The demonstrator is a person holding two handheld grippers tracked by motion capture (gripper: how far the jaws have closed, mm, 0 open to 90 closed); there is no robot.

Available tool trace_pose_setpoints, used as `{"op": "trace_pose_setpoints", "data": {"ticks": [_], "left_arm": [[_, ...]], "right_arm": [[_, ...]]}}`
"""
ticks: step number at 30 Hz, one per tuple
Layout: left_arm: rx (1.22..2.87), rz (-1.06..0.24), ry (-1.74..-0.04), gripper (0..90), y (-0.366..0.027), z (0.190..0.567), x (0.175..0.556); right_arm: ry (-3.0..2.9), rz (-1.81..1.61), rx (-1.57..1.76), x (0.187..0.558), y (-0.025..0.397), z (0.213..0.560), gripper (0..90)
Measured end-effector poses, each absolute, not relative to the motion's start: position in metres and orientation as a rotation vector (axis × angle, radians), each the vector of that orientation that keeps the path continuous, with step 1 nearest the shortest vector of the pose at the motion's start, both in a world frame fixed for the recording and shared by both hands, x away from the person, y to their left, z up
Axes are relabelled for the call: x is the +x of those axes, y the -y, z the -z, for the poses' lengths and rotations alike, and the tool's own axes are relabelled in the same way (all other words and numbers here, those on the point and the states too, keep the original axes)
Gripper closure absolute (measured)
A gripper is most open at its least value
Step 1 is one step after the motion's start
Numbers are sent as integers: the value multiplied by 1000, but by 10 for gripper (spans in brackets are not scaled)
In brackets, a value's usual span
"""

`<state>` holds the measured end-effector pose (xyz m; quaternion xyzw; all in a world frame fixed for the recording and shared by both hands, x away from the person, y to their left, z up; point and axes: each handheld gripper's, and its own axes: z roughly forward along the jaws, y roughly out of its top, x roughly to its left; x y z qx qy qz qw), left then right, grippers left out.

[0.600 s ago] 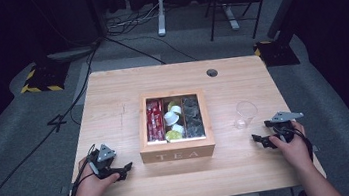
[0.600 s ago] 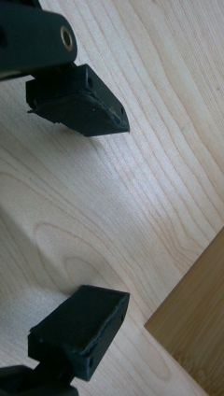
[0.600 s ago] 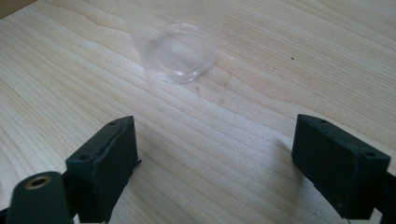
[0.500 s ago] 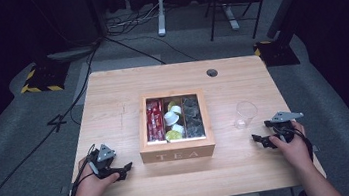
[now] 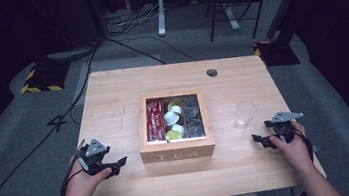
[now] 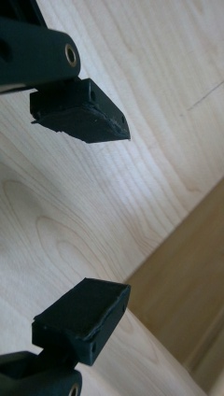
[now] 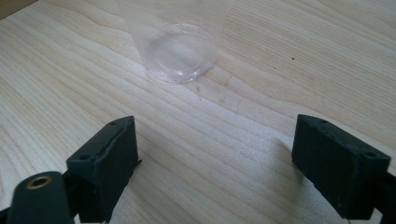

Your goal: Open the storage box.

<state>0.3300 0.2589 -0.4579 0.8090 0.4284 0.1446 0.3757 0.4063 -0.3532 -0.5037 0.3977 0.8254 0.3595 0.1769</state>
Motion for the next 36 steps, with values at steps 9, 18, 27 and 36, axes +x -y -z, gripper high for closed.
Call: {"op": "trace_pose_setpoints", "data": {"ticks": [9, 18, 27, 36], "left_arm": [[1956, -397, -1046, 209, -259, 433, 322], [1913, -373, -910, 205, -227, 421, 315], [2036, -340, -865, 167, -200, 428, 312], [2132, -348, -880, 305, -197, 449, 321]], "right_arm": [[-2338, -1019, 1125, 406, 353, 504, 142], [-2337, -1019, 1125, 406, 353, 504, 142], [-2337, -1019, 1127, 406, 353, 504, 142], [-2339, -1020, 1126, 406, 353, 504, 142]]}}
